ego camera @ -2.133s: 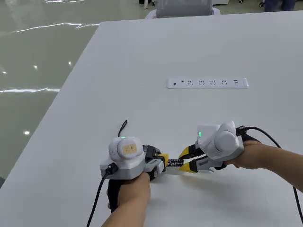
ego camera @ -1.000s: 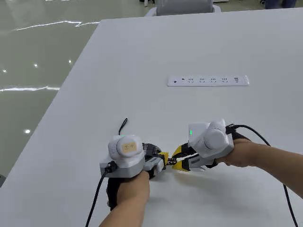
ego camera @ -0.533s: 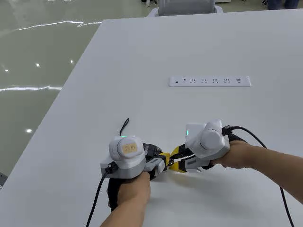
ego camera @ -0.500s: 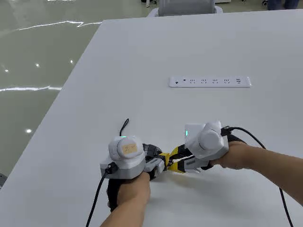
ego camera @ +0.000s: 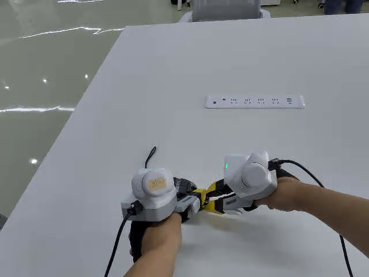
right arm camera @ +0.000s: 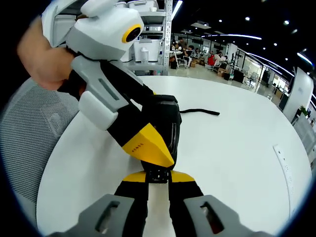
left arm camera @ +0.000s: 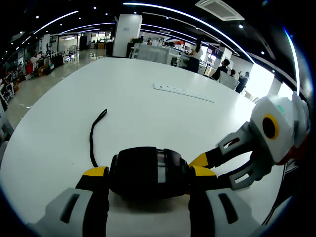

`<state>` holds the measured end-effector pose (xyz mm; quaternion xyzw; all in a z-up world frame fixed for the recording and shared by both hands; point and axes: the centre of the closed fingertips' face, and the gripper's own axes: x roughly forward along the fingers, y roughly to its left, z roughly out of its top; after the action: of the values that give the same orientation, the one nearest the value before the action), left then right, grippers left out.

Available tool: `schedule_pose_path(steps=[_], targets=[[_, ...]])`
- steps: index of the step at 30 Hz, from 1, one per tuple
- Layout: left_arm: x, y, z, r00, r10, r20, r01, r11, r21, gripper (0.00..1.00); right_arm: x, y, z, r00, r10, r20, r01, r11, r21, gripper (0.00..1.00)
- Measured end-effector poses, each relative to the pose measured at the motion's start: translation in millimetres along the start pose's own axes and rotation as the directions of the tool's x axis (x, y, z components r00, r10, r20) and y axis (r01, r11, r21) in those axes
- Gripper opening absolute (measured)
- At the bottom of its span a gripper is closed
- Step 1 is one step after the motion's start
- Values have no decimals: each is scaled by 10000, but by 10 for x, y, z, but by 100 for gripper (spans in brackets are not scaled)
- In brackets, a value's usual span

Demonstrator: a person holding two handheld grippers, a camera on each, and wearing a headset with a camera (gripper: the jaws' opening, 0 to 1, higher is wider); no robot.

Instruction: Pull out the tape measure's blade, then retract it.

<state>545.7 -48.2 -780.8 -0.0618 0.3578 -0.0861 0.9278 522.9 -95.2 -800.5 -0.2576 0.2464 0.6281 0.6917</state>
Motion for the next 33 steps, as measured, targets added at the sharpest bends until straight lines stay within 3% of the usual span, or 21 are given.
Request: schedule_pose_path(steps=[8,19,21,25,33], targets=[[-2,-38,-25,9999,-94,-108,99,9990,425,62,43,7,-61,9999,-102,-77,102,9999,12,15],[-5,-42,-33,9992,-312,-267,326,9981,525,62,53,6,-64,9997,-199,-108,199,9998,-2,15],[-5,-47,-39,9985,-424,-343,445,9971,614,62,46,-10,-61,9996,-272,-118,272,9996,4,19],[-18,-66,-63,9971,-570,-508,634,9891,1327,61,35,-17,-65,9993,-311,-190,312,9995,39,22],[-82,-129,-32,9930,-1080,-472,1153,9731,1994,67,-8,36,-80,9990,-273,-347,277,9996,109,28]])
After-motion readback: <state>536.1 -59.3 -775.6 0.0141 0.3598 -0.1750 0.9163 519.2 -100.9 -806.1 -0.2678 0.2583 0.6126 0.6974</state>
